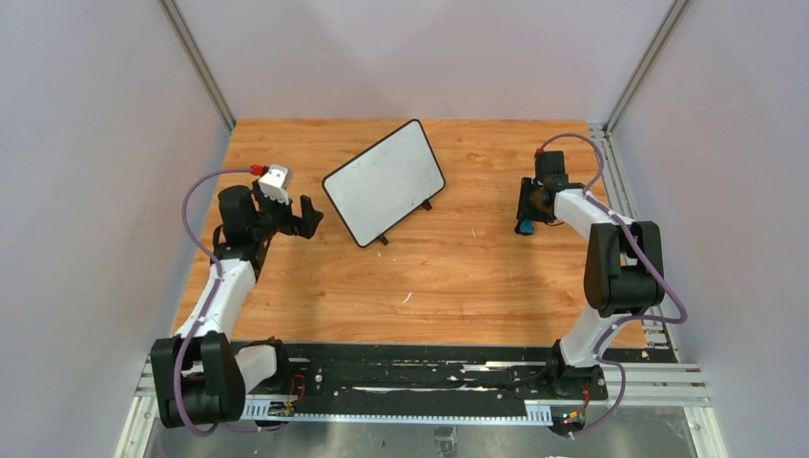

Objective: Erase the whiteboard

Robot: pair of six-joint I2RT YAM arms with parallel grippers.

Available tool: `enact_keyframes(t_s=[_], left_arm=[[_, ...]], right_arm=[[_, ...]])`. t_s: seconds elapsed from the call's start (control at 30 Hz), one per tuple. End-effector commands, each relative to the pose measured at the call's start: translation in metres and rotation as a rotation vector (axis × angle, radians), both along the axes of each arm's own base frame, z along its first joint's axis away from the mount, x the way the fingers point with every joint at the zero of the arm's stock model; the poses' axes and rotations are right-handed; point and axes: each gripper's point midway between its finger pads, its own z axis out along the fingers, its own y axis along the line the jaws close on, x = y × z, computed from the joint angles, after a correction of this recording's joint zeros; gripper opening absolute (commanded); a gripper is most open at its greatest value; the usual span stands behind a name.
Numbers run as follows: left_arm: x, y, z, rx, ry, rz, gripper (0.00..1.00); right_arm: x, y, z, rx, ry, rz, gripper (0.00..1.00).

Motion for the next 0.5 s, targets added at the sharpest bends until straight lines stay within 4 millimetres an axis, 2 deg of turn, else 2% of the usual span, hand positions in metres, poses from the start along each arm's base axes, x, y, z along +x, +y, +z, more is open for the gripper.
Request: enact_keyframes(t_s=[0.0, 0.17, 0.33, 0.47], left_arm=[[0.008, 0.039, -0.023, 0.106, 0.022, 0.201, 0.98], [0.015, 0.067, -0.037, 0.153, -0.005, 0.363, 0.98], [0.014, 0.066, -0.035, 0.143, -0.024, 0.361, 0.98], [0.014, 0.067, -0.037, 0.144, -0.012, 0.369, 0.98]], right_arm=[[0.000, 0.001, 0.007, -0.026, -0.024, -0.015, 0.43], [0.001, 0.000, 0.010, -0.051, -0.032, -0.030, 0.40], [0.000, -0.008, 0.013, -0.078, -0.060, -0.080, 0.34], [-0.003, -0.016, 0.011, -0.117, -0.044, -0.117, 0.33]])
